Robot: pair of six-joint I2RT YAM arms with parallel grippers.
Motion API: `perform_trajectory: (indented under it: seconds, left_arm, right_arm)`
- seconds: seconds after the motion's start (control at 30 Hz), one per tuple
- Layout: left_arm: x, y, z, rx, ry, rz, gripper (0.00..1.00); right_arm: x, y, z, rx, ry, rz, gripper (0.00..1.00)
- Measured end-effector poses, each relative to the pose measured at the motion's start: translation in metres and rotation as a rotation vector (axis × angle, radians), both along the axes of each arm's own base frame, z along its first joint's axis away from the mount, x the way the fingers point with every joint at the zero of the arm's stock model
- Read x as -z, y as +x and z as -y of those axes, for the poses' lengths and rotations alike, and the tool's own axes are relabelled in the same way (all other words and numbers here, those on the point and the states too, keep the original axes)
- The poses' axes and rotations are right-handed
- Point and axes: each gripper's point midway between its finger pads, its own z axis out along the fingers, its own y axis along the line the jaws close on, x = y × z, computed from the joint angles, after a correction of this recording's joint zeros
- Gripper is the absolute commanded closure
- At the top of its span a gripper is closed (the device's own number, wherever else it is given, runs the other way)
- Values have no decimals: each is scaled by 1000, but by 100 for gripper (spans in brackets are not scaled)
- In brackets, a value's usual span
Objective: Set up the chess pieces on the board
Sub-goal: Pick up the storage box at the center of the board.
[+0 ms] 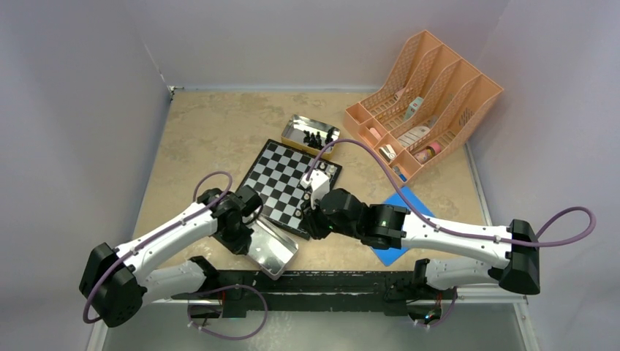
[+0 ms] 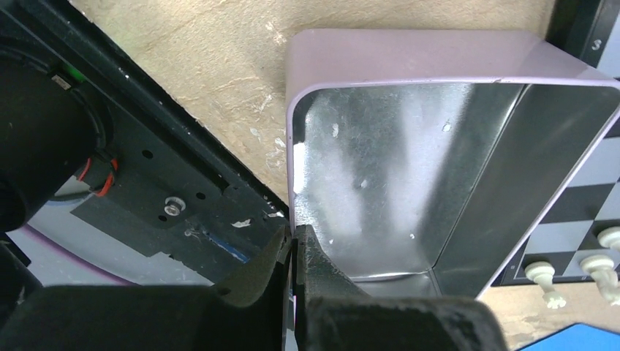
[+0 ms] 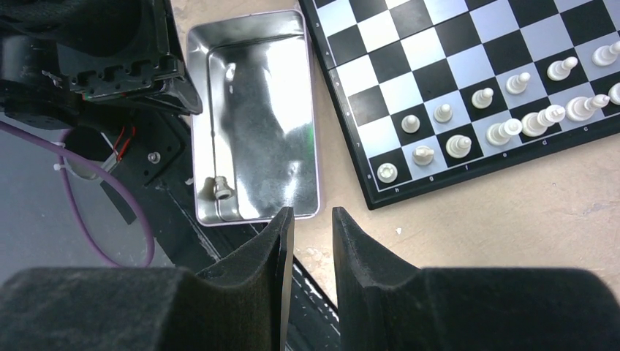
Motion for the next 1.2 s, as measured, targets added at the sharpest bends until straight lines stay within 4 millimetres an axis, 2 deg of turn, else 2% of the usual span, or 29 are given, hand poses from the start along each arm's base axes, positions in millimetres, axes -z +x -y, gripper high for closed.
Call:
perform_trajectory:
  seconds: [0.37,0.53,0.73,0.93,1.1,1.2]
  left_arm:
    - [-12,-1,-2,205,-51,71,100]
    - [-16,-1,-3,274,-65,98,100]
    - [-12,-3,-5,308,-40,66,100]
    - [-6,-2,-5,321,-13,23,100]
    - [-10,0,-3,294,-32,54,100]
    - [-15,0,-2,275,-53,85,100]
  right_arm:
    - [-1,1,-4,2,27,3,71]
    - [4,1,-5,2,36,1,71]
    - [9,-8,-12,-55,65,-17,70]
    - [12,-13,-35,-132,78,-34,71]
    - [29,-22,-57,-225,74,-67,65]
    - [29,-30,-64,-304,108,-47,65]
